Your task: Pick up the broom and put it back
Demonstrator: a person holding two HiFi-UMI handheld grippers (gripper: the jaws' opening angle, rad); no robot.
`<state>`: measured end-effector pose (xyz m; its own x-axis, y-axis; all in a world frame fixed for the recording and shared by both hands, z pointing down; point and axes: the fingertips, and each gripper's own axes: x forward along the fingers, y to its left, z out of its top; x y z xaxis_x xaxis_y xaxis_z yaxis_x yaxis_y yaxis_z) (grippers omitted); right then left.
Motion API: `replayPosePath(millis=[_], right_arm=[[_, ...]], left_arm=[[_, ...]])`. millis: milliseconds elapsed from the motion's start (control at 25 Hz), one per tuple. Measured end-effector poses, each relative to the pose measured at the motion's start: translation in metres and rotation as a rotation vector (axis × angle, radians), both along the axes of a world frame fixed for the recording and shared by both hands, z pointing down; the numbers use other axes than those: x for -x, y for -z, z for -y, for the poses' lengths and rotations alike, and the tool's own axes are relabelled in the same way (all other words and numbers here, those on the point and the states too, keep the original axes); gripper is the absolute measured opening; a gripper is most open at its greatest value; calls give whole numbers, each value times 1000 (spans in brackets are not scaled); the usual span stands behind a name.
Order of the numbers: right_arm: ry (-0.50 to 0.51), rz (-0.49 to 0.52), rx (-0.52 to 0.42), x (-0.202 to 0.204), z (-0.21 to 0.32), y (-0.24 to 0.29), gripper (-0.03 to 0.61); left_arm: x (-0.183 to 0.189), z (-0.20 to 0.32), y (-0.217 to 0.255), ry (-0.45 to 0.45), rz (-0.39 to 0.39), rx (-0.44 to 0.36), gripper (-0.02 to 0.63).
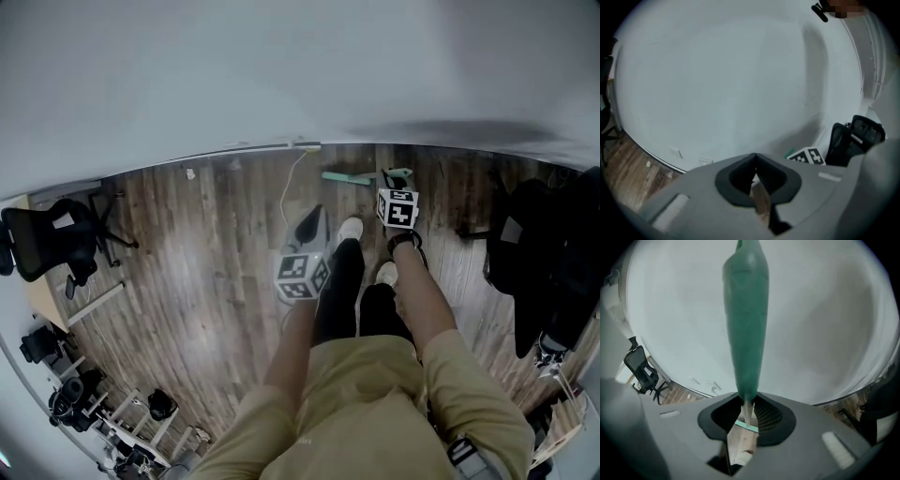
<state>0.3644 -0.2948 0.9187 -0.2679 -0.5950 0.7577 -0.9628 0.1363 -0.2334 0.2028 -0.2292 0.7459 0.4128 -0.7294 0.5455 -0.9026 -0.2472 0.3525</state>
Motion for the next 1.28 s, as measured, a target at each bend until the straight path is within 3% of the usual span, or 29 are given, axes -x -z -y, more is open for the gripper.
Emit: replayPosePath(millis=[560,640,760,920,1120,1280], right_arm=[[3,75,-1,-12,103,-19,114],[-3,112,-2,-12,108,-17,168],[-13,162,2,-13,109,-16,313],[-37,180,7,-14,96,-10,384],[-156,226,-10,-24,48,25,382],[-223,231,-40,-31,-7,64,291]], left_arm=[[10,-7,-11,32,-15,18,2],[9,-11,-12,30,-16,23,2],[7,-13,-11,22,-18,22,2],[7,-11,-7,12,-26,13,2],[3,-4,11,9,-41,-4,2],[-11,5,39,-25,-51,-39,2]])
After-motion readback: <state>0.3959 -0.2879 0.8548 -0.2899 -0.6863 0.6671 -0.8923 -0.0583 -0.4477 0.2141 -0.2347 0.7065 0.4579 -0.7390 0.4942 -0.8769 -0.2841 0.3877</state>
